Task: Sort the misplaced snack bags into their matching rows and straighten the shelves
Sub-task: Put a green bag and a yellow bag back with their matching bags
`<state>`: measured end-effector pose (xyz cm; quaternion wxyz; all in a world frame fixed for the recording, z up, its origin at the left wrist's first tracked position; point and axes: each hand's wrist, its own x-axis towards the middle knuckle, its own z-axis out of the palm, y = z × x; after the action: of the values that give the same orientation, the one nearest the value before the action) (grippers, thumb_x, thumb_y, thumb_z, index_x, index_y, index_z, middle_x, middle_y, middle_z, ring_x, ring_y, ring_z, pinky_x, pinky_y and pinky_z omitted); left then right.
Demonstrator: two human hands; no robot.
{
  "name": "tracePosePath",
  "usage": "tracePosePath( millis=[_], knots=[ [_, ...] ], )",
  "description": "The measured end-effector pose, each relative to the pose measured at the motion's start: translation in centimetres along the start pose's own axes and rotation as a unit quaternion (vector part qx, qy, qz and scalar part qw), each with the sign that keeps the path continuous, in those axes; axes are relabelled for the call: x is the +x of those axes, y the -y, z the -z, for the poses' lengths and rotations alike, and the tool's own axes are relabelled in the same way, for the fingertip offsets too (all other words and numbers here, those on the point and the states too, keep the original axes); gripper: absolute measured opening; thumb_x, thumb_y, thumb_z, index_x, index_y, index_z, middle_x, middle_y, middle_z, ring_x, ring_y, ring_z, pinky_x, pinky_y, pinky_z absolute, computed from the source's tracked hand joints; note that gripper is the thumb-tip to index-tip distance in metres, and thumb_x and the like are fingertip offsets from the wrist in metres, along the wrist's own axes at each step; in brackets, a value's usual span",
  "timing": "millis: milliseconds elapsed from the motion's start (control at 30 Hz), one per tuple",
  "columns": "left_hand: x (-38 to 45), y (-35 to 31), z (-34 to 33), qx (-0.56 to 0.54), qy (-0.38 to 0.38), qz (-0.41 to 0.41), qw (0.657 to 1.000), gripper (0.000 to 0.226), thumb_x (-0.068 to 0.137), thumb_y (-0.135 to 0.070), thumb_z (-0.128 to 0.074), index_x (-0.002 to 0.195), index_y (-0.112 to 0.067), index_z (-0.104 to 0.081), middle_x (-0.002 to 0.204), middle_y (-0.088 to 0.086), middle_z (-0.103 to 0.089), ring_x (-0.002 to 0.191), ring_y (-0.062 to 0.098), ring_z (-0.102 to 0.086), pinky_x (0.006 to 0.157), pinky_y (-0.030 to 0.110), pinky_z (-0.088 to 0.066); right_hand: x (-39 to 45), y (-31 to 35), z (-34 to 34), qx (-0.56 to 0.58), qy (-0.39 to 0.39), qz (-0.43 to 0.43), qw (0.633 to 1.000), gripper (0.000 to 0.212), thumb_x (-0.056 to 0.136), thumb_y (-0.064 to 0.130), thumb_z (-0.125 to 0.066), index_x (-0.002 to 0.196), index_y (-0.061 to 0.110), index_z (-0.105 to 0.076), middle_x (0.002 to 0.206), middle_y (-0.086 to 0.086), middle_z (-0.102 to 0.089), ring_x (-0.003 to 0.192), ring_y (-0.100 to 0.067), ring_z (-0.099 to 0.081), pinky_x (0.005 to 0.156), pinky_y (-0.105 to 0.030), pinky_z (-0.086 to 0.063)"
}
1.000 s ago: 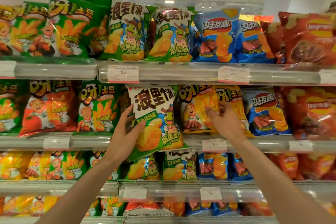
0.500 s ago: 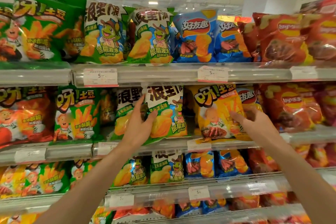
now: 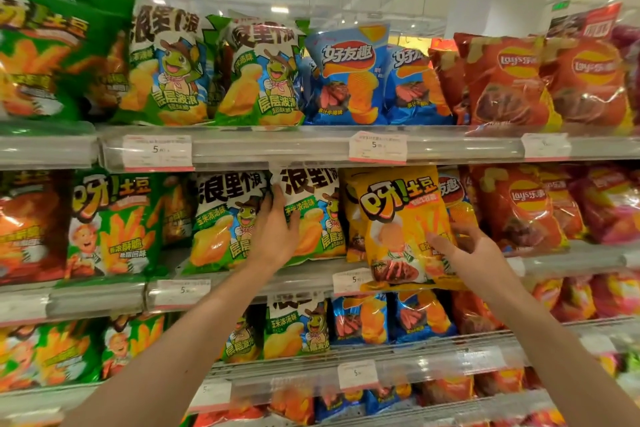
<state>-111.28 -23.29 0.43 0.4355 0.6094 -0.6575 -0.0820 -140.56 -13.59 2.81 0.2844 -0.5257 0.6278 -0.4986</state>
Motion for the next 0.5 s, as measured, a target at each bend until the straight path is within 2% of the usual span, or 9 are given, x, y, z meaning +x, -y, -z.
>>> tracePosePath(
  millis=[100, 200, 267, 333, 400, 467, 500],
  knots=[
    [-0.6, -0.2, 0.3, -0.029, -0.028, -0.011, 0.999, 0.07, 0.098, -0.027, -0.058, 0.157, -0.019, -0.022, 0.161, 0.013, -0.025, 0.148, 0.03, -0.024, 0.118, 0.042, -0.026, -0.1, -0.1, 0.1, 0.01, 0.005, -0.008, 1.0, 0.058, 0.088, 0.046, -0.068, 0.136, 0.02, -0.049, 0.122, -0.002, -0.059, 0.108, -0.022, -0.056, 0.084, -0.036, -0.042],
    [-2.2, -0.3, 0.8, -0.033, -0.072, -0.053, 0.995, 0.061, 0.095, -0.024, -0.063, 0.149, -0.02, -0.037, 0.15, 0.009, -0.036, 0.139, 0.025, -0.036, 0.113, 0.033, -0.029, -0.4, -0.2, 0.1, 0.021, 0.014, -0.009, 1.0, 0.059, 0.089, 0.046, -0.066, 0.139, 0.021, -0.048, 0.124, 0.0, -0.059, 0.108, -0.021, -0.055, 0.088, -0.037, -0.043],
    [-3.6, -0.6, 1.0, -0.049, -0.07, -0.065, 0.994, 0.053, 0.094, -0.026, -0.063, 0.143, -0.023, -0.043, 0.138, 0.003, -0.044, 0.128, 0.02, -0.047, 0.109, 0.034, -0.038, -0.8, -0.2, 0.0, 0.029, 0.025, -0.008, 0.999, 0.056, 0.091, 0.044, -0.065, 0.14, 0.022, -0.049, 0.121, 0.003, -0.059, 0.104, -0.017, -0.056, 0.089, -0.036, -0.041],
    [-5.0, -1.6, 1.2, -0.088, -0.015, -0.053, 0.995, 0.048, 0.095, -0.037, -0.061, 0.14, -0.031, -0.043, 0.131, -0.006, -0.051, 0.115, 0.009, -0.055, 0.102, 0.037, -0.048, -1.2, -0.3, -0.3, 0.043, 0.037, -0.011, 0.998, 0.052, 0.091, 0.044, -0.064, 0.137, 0.025, -0.051, 0.116, 0.007, -0.063, 0.098, -0.012, -0.059, 0.09, -0.036, -0.044],
    [-6.4, -2.8, 1.4, -0.134, 0.064, -0.041, 0.988, 0.046, 0.096, -0.048, -0.057, 0.139, -0.04, -0.041, 0.131, -0.012, -0.054, 0.109, -0.003, -0.056, 0.097, 0.029, -0.05, -1.6, -0.3, -0.8, 0.058, 0.045, -0.025, 0.997, 0.049, 0.09, 0.044, -0.066, 0.135, 0.029, -0.052, 0.11, 0.013, -0.065, 0.097, -0.009, -0.062, 0.095, -0.04, -0.048],
    [-7.7, -4.0, 1.6, -0.171, 0.129, -0.027, 0.976, 0.063, 0.094, -0.057, -0.053, 0.15, -0.043, -0.029, 0.144, -0.018, -0.045, 0.107, -0.012, -0.053, 0.09, 0.018, -0.045, -2.0, -0.4, -1.6, 0.074, 0.056, -0.039, 0.995, 0.05, 0.089, 0.044, -0.066, 0.134, 0.026, -0.052, 0.106, 0.015, -0.066, 0.097, -0.012, -0.065, 0.098, -0.044, -0.05],
    [-8.3, -4.5, 1.7, -0.189, 0.153, -0.018, 0.97, 0.071, 0.092, -0.061, -0.052, 0.153, -0.045, -0.02, 0.147, -0.021, -0.037, 0.106, -0.016, -0.05, 0.09, 0.016, -0.042, -2.2, -0.4, -2.0, 0.079, 0.066, -0.045, 0.994, 0.051, 0.089, 0.044, -0.066, 0.134, 0.025, -0.052, 0.106, 0.014, -0.066, 0.097, -0.012, -0.066, 0.097, -0.045, -0.051]
  ],
)
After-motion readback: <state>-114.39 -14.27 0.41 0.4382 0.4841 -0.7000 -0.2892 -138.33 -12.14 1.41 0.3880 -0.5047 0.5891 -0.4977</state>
